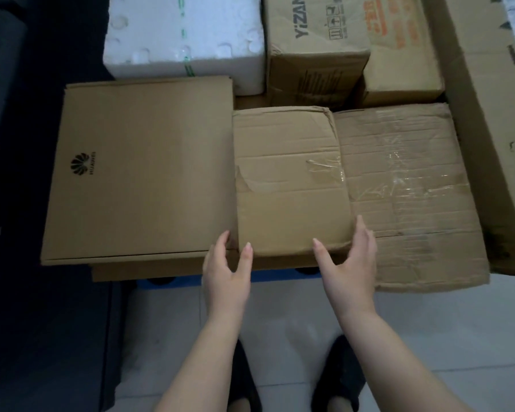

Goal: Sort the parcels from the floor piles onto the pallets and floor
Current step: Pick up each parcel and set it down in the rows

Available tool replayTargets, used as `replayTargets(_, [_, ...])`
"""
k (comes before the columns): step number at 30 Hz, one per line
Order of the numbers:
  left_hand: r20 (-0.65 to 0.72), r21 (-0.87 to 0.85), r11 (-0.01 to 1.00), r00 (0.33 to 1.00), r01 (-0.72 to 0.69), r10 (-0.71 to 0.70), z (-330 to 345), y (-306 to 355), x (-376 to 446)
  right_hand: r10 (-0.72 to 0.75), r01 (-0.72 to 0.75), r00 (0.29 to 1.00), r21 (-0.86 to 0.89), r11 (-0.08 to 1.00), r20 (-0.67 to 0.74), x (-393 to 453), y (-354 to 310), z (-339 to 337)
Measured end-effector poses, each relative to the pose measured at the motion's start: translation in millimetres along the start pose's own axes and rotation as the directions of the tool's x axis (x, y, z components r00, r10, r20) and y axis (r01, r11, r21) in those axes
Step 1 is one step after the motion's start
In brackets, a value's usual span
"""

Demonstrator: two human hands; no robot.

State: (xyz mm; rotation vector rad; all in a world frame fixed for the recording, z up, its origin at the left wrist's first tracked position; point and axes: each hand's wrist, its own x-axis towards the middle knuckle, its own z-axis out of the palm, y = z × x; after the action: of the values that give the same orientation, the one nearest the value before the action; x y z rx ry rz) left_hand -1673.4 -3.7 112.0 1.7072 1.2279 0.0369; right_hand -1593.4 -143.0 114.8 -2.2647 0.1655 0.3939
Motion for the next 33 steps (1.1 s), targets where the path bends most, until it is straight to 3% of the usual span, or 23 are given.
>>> replayTargets(3, [-0.102, 0.191, 0.973, 0.983, -0.129, 0.151, -20.5, 2.6, 22.7, -0.268, 0.281, 0.96, -0.277, 0.919, 0.086, -6.2, -33.7, 11.2])
replayTargets(6, [0.075, 0.579, 0.802, 0.989, -0.148, 0.128, -35.0, -0.7, 57.5, -0.244, 0.407, 0.903, -0.525, 0.748, 0.354, -8.2, -55.8, 32.8])
replayTargets(8, [0.184, 0.732, 0.652, 0.979, -0.198, 0.091, -35.8, -8.4, 69.9, -0.204, 0.451, 0.882, -0.635, 0.628, 0.425, -9.9, -56.5, 45.4])
replayTargets(11, [0.219, 0.784, 0.562, 0.965, -0.262, 0.144, -31.9, -24.8, 66.6, -0.201, 0.447, 0.89, -0.698, 0.559, 0.409, -12.0, -50.1, 54.3])
replayTargets(18, [0.247, 0.809, 0.514, 0.959, -0.284, 0.141, -35.1, -42.4, 52.1, -0.2, 0.438, 0.896, -0.713, 0.547, 0.397, -8.6, -52.5, 57.1])
replayTargets(21, [0.25, 0.773, 0.57, 0.96, -0.279, 0.131, -37.9, -48.1, 36.8, -0.252, 0.472, 0.873, -0.591, 0.654, 0.418, -13.2, -53.9, 48.1])
replayTargets(22, [0.217, 0.723, 0.64, 0.965, -0.26, 0.147, -36.3, -51.8, 27.1, -0.311, 0.48, 0.87, -0.512, 0.713, 0.382, -18.5, -49.0, 43.8])
replayTargets(24, [0.072, 0.504, 0.839, 0.978, -0.206, 0.197, -27.9, -59.3, -2.1, -0.378, 0.413, 0.911, -0.306, 0.858, 0.167, -32.1, -30.0, 32.2])
replayTargets(25, [-0.014, 0.377, 0.909, 0.981, -0.175, 0.195, -21.1, -60.8, -20.4, -0.322, 0.32, 0.947, -0.175, 0.931, 0.021, -37.9, -16.3, 25.3])
replayTargets(27, [-0.063, 0.199, 0.978, 0.995, -0.068, 0.082, 3.5, -62.2, -51.8, 0.01, 0.012, 0.985, 0.128, 0.992, -0.171, -38.8, 13.3, 6.9])
replayTargets(28, [-0.011, 0.113, 0.993, 1.0, 0.02, -0.019, 19.7, -61.6, -61.5, 0.248, -0.198, 0.956, 0.278, 0.94, -0.159, -33.3, 29.8, -3.3])
replayTargets(30, [0.177, -0.029, 0.974, 0.96, 0.225, -0.216, 55.6, -54.5, -69.9, 0.603, -0.505, 0.797, 0.51, 0.696, -0.033, -13.8, 64.8, -24.3])
replayTargets(31, [0.283, -0.059, 0.95, 0.918, 0.305, -0.277, 74.0, -47.0, -70.4, 0.673, -0.553, 0.739, 0.591, 0.588, 0.023, -0.6, 82.9, -33.2])
replayTargets(33, [0.464, -0.065, 0.92, 0.827, 0.387, -0.316, 111.1, -25.4, -71.4, 0.686, -0.544, 0.723, 0.681, 0.49, 0.084, 22.5, 113.1, -44.0])
